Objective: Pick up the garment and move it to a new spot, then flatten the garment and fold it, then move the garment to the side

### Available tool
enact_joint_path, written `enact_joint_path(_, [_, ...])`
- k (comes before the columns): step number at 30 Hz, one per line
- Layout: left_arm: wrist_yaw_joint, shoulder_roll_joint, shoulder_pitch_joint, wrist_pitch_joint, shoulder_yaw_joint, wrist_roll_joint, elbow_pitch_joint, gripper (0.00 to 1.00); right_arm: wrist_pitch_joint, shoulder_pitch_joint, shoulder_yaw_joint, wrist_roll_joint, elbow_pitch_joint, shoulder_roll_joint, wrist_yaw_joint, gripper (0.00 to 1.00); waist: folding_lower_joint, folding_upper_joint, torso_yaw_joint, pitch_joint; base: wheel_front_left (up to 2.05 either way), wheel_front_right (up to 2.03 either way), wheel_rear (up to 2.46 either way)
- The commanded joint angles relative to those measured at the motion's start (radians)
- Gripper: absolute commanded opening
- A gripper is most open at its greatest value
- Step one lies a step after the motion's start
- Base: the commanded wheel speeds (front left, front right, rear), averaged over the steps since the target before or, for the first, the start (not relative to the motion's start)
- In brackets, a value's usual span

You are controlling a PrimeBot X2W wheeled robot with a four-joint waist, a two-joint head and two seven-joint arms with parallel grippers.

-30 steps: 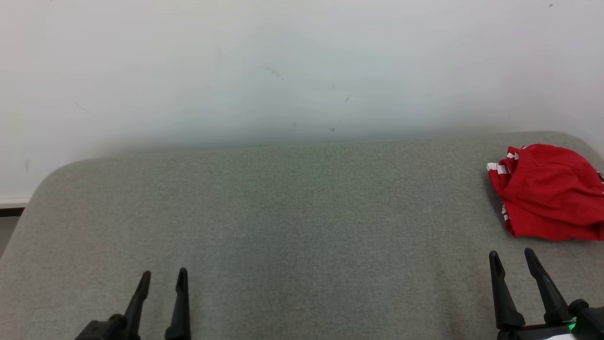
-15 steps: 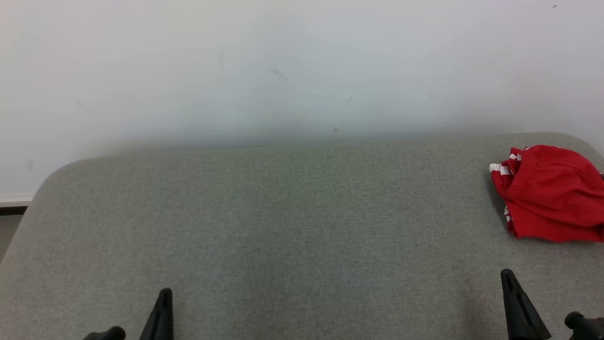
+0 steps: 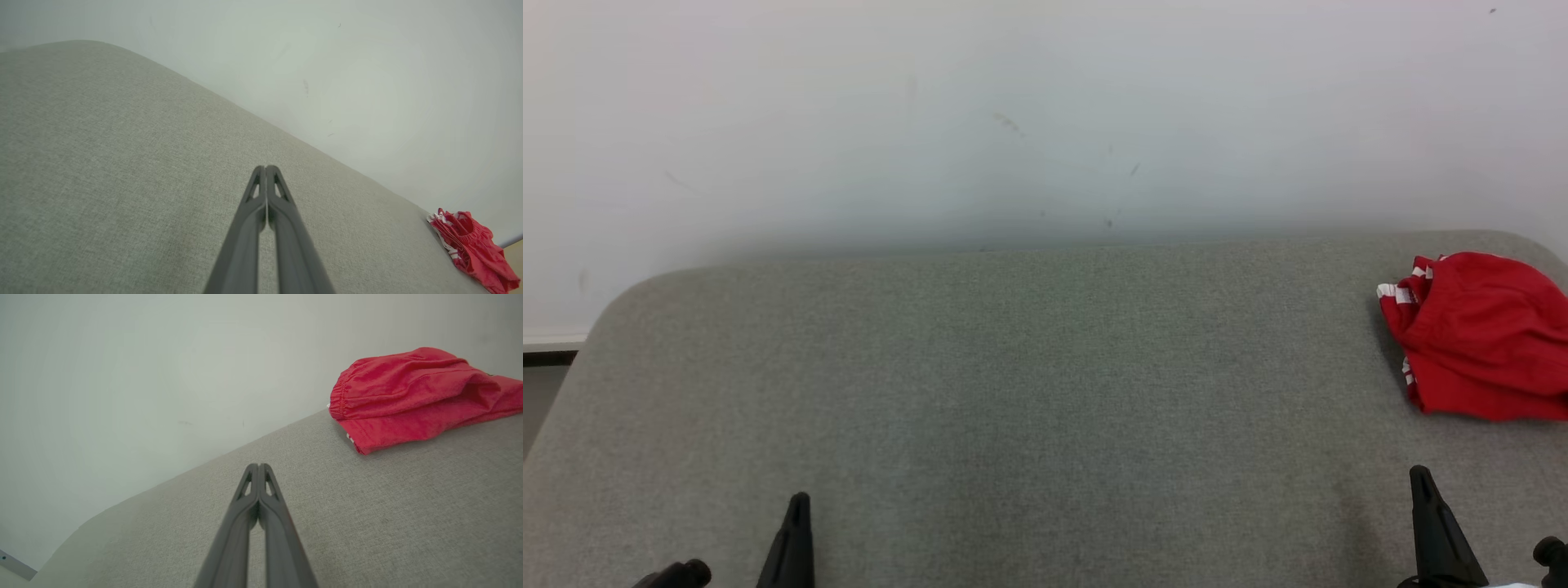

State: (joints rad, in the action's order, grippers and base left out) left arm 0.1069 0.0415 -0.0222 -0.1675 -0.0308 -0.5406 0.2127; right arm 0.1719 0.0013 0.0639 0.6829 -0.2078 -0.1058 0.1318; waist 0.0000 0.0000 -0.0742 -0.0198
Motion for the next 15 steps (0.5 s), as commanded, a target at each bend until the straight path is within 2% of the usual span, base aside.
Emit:
enact_joint_path(1, [0.006,0.005,0.029,0.011,-0.009,-0.060,-0.012,0.00,-0.012,-0.034,-0.011,0.050,0.009,-0.005,0.000,0.00,0.0000,0.0000,0.002,0.001,0.00,0.00,0.00])
enact_joint_path(15, [0.009,0.006,0.050,0.062,-0.023,-0.250,-0.005,0.00,-0.059,-0.050,-0.039,0.218,0.002,0.003,-0.001,0.00,0.0000,0.0000,0.011,0.003,0.00,0.00,0.00])
